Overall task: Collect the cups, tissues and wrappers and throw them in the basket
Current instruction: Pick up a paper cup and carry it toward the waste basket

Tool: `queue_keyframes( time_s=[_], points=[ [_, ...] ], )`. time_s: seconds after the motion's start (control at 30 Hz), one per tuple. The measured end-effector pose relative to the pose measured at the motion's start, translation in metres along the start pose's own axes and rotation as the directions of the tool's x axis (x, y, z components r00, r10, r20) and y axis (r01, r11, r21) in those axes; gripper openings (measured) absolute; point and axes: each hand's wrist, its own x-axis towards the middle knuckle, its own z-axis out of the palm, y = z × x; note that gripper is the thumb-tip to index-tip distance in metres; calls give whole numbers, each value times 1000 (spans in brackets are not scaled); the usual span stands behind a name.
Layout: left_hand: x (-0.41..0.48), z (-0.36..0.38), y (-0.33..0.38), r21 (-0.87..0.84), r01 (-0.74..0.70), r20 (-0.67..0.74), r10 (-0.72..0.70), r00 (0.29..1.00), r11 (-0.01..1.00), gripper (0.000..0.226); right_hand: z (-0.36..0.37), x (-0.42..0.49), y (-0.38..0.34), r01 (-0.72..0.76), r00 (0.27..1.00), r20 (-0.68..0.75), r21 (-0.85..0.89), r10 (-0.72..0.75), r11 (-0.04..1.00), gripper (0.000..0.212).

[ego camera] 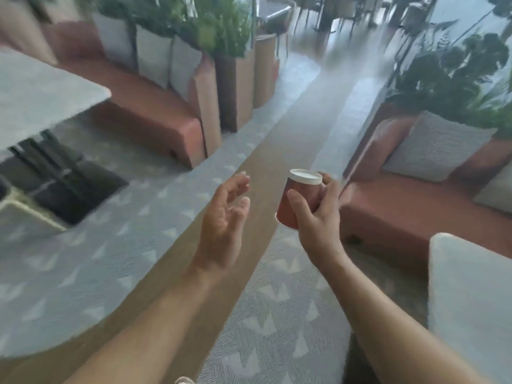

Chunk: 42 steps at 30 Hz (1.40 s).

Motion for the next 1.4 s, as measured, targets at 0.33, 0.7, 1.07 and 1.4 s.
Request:
queue_keyframes(
  time_s=[0.33, 0.7, 1.07, 1.4],
  points=[
    [-59, -286, 12, 153, 55, -418, 15, 908, 987, 49, 289, -89, -59, 44, 889, 444, 152, -108, 987, 46],
    [-124, -493, 26, 225, 133, -763, 89, 640, 965, 47, 524, -177, -111, 34, 595, 775, 239, -212, 970, 51],
    [-89, -709, 7, 259, 213, -902, 157, 402, 942, 44, 787, -212, -155, -41, 346, 891, 327, -294, 944, 47],
    [-64, -890, 5, 282, 241, -949, 233, 212, 929, 54, 994, -249, -212, -47, 134, 920, 376, -367, 925, 42]
  ],
)
